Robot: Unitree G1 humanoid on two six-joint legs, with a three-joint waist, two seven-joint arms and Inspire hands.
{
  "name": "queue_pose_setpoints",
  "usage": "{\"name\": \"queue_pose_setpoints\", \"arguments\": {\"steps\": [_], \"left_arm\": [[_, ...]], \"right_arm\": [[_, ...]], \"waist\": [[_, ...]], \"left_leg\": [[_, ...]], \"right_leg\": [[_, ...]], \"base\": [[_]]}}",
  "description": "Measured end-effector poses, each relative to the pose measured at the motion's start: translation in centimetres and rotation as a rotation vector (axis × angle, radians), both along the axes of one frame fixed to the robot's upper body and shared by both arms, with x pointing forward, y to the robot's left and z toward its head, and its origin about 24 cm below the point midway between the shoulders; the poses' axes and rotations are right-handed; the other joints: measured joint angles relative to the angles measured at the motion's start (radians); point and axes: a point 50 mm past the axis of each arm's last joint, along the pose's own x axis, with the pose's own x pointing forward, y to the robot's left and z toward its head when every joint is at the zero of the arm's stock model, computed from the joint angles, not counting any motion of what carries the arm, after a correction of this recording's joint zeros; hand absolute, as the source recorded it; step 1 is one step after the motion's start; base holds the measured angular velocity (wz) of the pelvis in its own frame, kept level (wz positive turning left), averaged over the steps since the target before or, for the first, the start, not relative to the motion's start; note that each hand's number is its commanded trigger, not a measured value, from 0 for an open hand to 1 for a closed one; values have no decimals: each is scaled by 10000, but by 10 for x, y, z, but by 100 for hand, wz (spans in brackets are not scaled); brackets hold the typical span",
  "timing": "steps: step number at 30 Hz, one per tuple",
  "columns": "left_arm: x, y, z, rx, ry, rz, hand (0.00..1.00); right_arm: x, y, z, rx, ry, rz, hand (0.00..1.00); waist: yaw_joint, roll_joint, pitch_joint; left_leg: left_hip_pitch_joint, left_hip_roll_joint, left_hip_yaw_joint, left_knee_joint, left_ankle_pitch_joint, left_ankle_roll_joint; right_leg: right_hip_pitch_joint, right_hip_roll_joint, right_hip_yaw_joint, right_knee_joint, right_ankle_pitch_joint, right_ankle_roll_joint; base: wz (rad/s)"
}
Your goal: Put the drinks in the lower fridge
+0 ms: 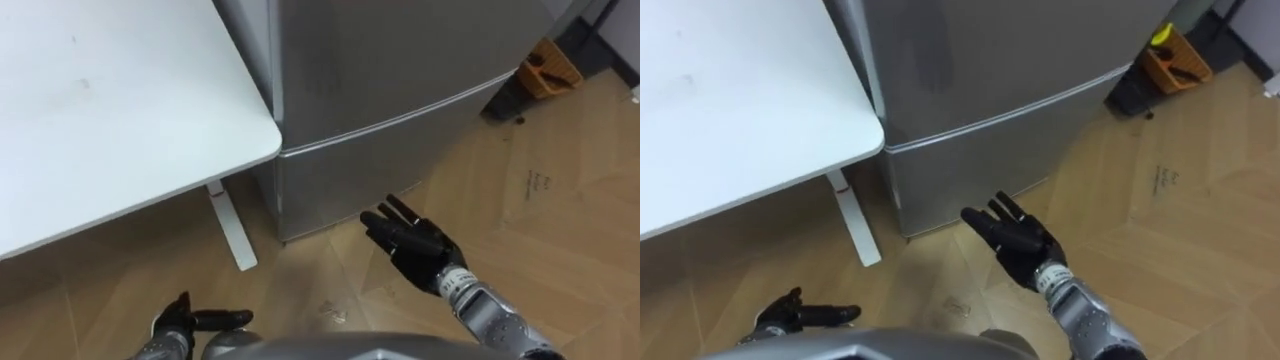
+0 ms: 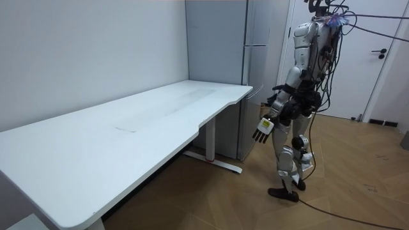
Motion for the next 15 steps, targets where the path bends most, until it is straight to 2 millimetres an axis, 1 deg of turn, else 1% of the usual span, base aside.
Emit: {"name": "queue_pose_setpoints", "arguments": {"steps": [2, 3, 4, 5, 7, 8, 9, 10, 11, 12, 13, 14, 15], "left_arm": [[-1, -1, 0, -105, -72, 196, 0], [-1, -1, 0, -130, -98, 253, 0], [-2, -1, 0, -131, -98, 258, 0], [-2, -1, 0, -148, -94, 275, 0], [-2, -3, 0, -227, -117, 293, 0], [-2, -3, 0, -290, -121, 290, 0], [-3, -4, 0, -397, -116, 283, 0], [-3, -5, -1, -467, -114, 286, 0], [-4, -5, -1, -544, -120, 271, 0], [-4, -6, -1, -563, -158, 257, 0], [-4, -6, -1, -568, -174, 230, 0], [-5, -4, -1, -592, -171, 208, 0], [-6, -4, 0, -594, -154, 224, 0]], "right_arm": [[11, 5, 5, 134, -342, 99, 0], [16, 7, 8, 190, -507, 103, 0], [19, 8, 9, 212, -584, 114, 0], [24, 10, 11, 243, -720, 148, 0], [27, 10, 13, 163, -833, 250, 0], [29, 10, 14, 118, -892, 287, 0], [31, 9, 16, 67, -1009, 321, 0], [32, 10, 17, 67, -1094, 336, 0], [34, 10, 19, 62, -1214, 382, 0], [34, 10, 19, 9, -1214, 407, 0], [34, 9, 19, -60, -1212, 460, 0], [32, 8, 17, -199, -1138, 544, 0], [30, 7, 16, -258, -1052, 507, 0]], "waist": [[25, 37, 18], [33, 25, 0], [33, 29, 1], [35, 88, 29], [37, 153, -26], [81, 201, -60], [142, 232, -64], [175, 284, -43], [188, 349, -29], [183, 412, -22], [172, 439, -20], [87, 458, -18], [22, 454, -19]], "left_leg": [[-94, 1, -189, 16, 18, 11], [-155, -17, -330, 20, 34, 25], [-170, -25, -382, 20, 37, 29], [-193, -42, -500, 20, 39, 33], [-230, -92, -683, 9, 33, 42], [-263, -141, -795, 11, 18, 68], [-269, -164, -867, 30, -6, 110], [-281, -189, -916, 28, -15, 139], [-287, -312, -1056, 25, -19, 214], [-297, -333, -1282, 17, -40, 295], [-309, -363, -1422, 28, -65, 339], [-300, -482, -1782, 42, -73, 415], [-292, -537, -1977, 50, -77, 450]], "right_leg": [[16, -28, -238, -4, -2, 2], [26, -55, -353, 1, -2, 2], [41, -65, -420, 1, -2, 3], [100, -91, -568, -6, -4, 6], [164, -149, -753, 10, -13, 21], [228, -209, -821, 71, -48, 79], [235, -277, -829, 233, -67, 109], [219, -338, -863, 385, -90, 146], [123, -486, -906, 764, -147, 237], [50, -629, -896, 1194, -198, 311], [28, -711, -898, 1420, -226, 356], [34, -825, -869, 1804, -267, 418], [64, -884, -843, 1956, -273, 428]], "base": [[29], [29], [31], [31], [31], [25], [24], [28], [44], [53], [73], [72], [94]]}}
